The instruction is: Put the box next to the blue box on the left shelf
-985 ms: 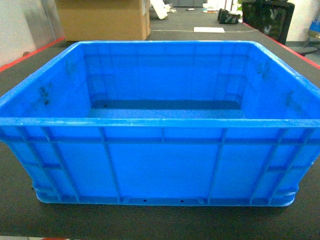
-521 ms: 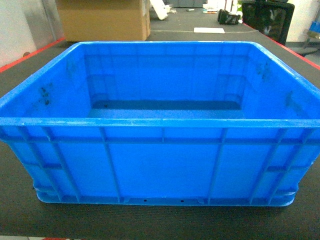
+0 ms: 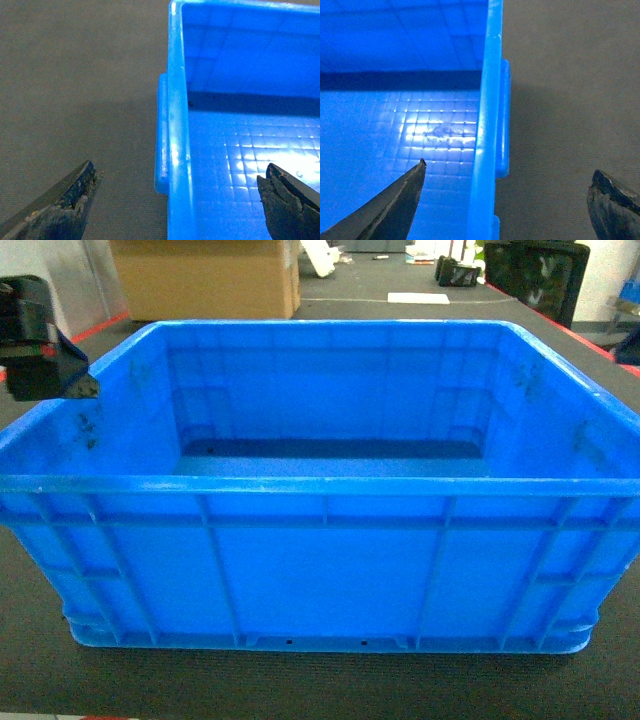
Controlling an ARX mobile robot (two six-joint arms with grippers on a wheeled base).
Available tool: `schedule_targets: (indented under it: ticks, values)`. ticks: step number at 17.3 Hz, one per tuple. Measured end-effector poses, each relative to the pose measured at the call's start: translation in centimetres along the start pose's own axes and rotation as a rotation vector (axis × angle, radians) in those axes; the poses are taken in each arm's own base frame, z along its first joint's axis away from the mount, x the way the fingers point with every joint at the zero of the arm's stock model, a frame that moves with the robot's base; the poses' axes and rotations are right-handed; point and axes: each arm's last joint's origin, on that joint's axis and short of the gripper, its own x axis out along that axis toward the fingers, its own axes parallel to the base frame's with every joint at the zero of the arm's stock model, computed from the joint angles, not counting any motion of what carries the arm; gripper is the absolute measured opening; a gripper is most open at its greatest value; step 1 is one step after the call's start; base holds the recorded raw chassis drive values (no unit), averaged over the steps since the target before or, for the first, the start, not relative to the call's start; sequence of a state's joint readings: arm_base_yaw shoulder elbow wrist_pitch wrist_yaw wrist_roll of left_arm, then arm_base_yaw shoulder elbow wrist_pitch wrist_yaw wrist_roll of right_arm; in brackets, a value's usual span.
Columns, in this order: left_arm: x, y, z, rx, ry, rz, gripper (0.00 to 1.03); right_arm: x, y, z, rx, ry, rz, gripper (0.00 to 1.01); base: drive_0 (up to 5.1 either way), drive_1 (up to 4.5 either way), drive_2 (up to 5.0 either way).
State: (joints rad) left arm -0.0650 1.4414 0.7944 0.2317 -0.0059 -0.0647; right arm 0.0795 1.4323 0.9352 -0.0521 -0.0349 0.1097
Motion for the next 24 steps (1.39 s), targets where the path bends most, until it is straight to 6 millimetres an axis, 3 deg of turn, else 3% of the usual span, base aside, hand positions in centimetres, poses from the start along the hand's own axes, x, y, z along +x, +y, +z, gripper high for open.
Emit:
schedule_targets:
  ticks: [1,4,6,13,14,15,21,23,24]
  values:
    - [2.1,-0.1,0.2,-0.006,0.076,0.012,0.98,3.0,0.5,0.5,0.023,0.077,0.011,0.98,0.0,0.0,0.0]
    - [3.9,-0.2,-0.7,-0.02,0.215,0.021,0.98,6.1,0.9,-0.8,0.038,0.23,0.008,0.98,0.0,0.0,0.0]
    - [4.3,-0.4,-1.2,-0.03,0.3,0.024,0.98,6.7,0.9,-1.0,0.043,0.274,-0.007,0.98,0.0,0.0,0.0]
    - [5.0,-1.1,-0.7,-0.004,0.334,0.024,0.98,7.3,1.3,-1.3,0.027,0.304,-0.003,0.98,0.0,0.0,0.0]
    - [5.1,-1.1,-0.8,0.004,0.344,0.029,0.98,7.4,1.3,-1.3,0.016,0.303,-0.017,0.9,0.0,0.0,0.0]
    - [5.1,-1.0,-0.8,0.018,0.345,0.047,0.93,7.3,1.3,-1.2,0.005,0.301,-0.02,0.79,0.0,0.0,0.0]
    - [5.2,-0.6,-0.7,0.013,0.351,0.053,0.36,7.3,1.4,-1.2,0.002,0.302,-0.032,0.23,0.0,0.0,0.0]
    - [5.1,-0.6,-0.6,-0.002,0.349,0.057,0.2,7.3,1.4,-1.2,0.028,0.299,-0.049,0.2,0.0,0.0,0.0]
    - [5.0,-0.7,-0.6,-0.012,0.35,0.061,0.18,7.3,1.4,-1.2,0.034,0.298,-0.05,0.19,0.0,0.0,0.0]
